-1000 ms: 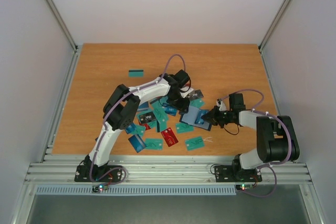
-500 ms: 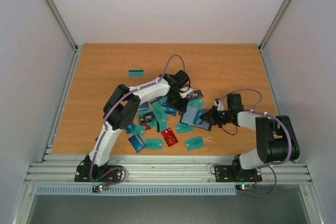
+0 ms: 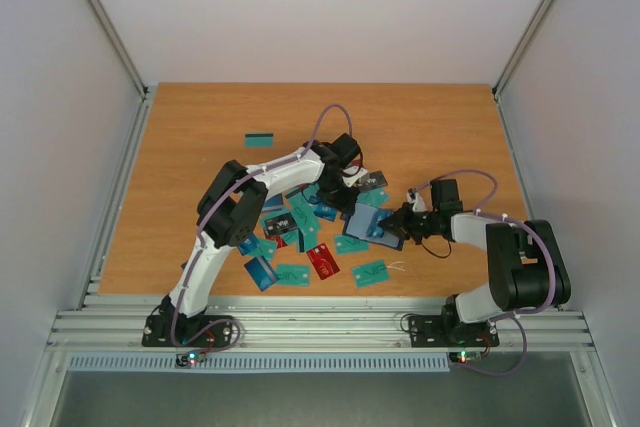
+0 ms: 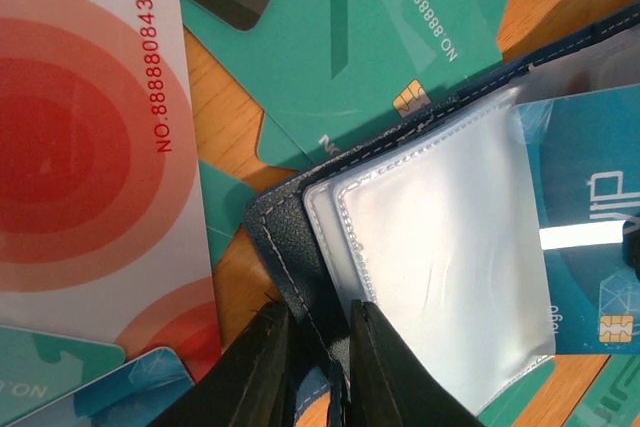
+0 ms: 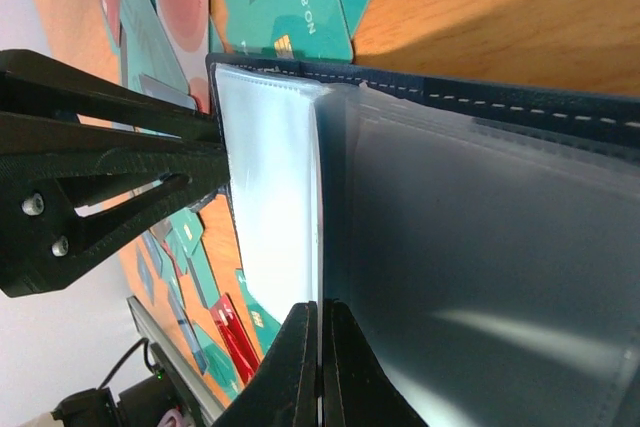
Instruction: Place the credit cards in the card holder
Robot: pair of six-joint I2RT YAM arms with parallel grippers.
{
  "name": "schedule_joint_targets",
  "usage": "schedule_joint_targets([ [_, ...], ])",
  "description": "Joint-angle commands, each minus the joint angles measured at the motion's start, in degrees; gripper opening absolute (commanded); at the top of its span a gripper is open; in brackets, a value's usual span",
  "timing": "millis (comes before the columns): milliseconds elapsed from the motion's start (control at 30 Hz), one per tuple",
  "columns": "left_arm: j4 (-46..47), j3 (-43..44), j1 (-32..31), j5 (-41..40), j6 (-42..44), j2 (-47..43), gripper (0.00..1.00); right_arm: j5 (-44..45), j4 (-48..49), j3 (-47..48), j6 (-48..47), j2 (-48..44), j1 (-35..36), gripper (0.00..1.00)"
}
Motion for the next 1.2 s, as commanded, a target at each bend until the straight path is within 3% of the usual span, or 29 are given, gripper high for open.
schedule_joint_targets([
  [0, -2.1, -0.2, -0.5, 0.7, -0.2, 3.8, 0.18, -1.2, 0.2, -1.3, 1.2, 0.3, 0.8, 0.01],
  [433, -1.4, -1.3, -0.6, 2.7, -1.2, 4.2, 0.17, -2.0, 10.2, -2.2, 8.0, 6.3, 1.8, 0.01],
  [633, -1.4, -1.8, -0.3, 4.1, -2.0, 4.0, 0.17, -3.0, 10.1, -0.3, 8.5, 7.8, 2.6, 0.01],
  [767, -1.0, -1.9, 0.5, 5.1, -2.7, 3.9, 0.17, -3.5, 2.5, 2.0, 6.3, 6.6, 3.0, 0.07],
  [900, -0.7, -2.5, 1.1, 5.5, -3.0, 3.2, 0.16, -1.2, -10.1, 6.1, 1.8, 5.3, 3.0, 0.2],
  [1167, -0.3, -2.7, 1.3, 5.5, -2.6, 2.9, 0.14, 3.0, -28.9, 14.6, -4.0, 6.2, 3.0, 0.3],
])
